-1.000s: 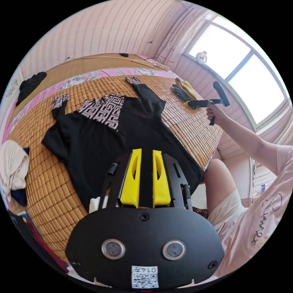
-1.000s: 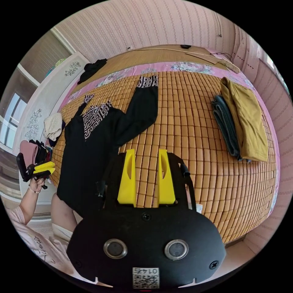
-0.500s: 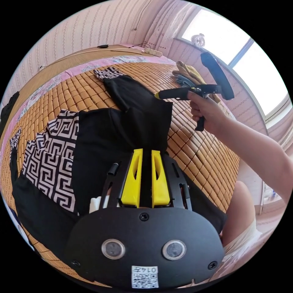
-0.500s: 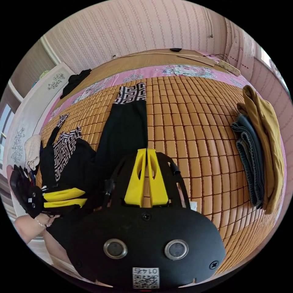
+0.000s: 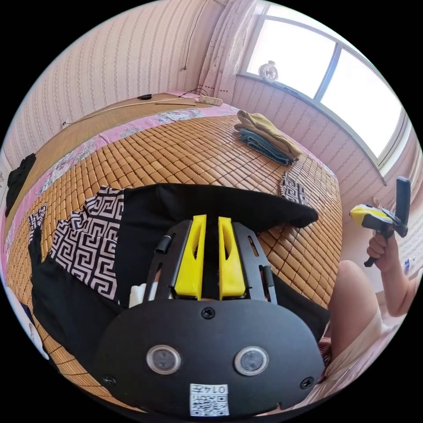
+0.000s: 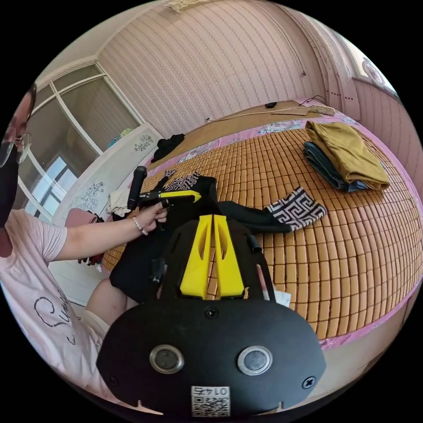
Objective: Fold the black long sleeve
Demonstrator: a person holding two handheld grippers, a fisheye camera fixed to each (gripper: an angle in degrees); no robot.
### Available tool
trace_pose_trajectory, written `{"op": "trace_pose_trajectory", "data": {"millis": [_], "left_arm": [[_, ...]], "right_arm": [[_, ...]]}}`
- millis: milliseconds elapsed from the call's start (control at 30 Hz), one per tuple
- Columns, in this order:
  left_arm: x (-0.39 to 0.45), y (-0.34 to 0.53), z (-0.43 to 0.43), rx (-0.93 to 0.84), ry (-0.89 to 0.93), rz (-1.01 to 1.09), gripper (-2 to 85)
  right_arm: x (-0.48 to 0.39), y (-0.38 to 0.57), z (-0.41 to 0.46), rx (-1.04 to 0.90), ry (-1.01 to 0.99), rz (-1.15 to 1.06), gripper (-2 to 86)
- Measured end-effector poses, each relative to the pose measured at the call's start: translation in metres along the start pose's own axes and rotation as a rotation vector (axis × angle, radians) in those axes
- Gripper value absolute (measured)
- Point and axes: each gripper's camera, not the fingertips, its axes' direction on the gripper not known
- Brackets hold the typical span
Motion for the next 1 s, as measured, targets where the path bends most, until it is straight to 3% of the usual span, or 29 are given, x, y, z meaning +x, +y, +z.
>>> {"op": "trace_pose_trajectory", "data": {"millis": [233, 333, 433, 500, 667, 867, 1000], "left_arm": [[0.038, -0.032, 0.02, -0.047, 0.02, 0.072, 5.9], [0.054, -0.044, 0.048, -0.121, 0.091, 0.127, 7.3], [0.063, -0.049, 0.082, -0.223, 0.044, 0.136, 7.0], [0.061, -0.049, 0.093, -0.23, 0.039, 0.083, 6.0], [0.049, -0.052, 0.098, -0.227, 0.102, -0.034, -0.1], [0.055, -0.062, 0.063, -0.101, 0.11, 0.057, -0.7], [0.055, -0.08, 0.067, -0.08, 0.154, 0.038, 0.9]], "right_arm": [[0.056, 0.011, -0.001, -0.123, 0.396, 0.112, 11.3], [0.064, 0.011, 0.016, -0.212, 0.408, 0.046, 11.0], [0.076, 0.019, 0.044, -0.369, 0.422, 0.031, 7.2], [0.073, 0.021, 0.039, -0.319, 0.444, 0.002, 3.0], [0.077, 0.026, 0.027, -0.417, 0.313, 0.004, 0.3], [0.069, 0.018, -0.042, -0.489, -0.136, -0.094, 0.3], [0.101, -0.01, -0.063, -0.443, -0.018, -0.087, 0.6]]}}
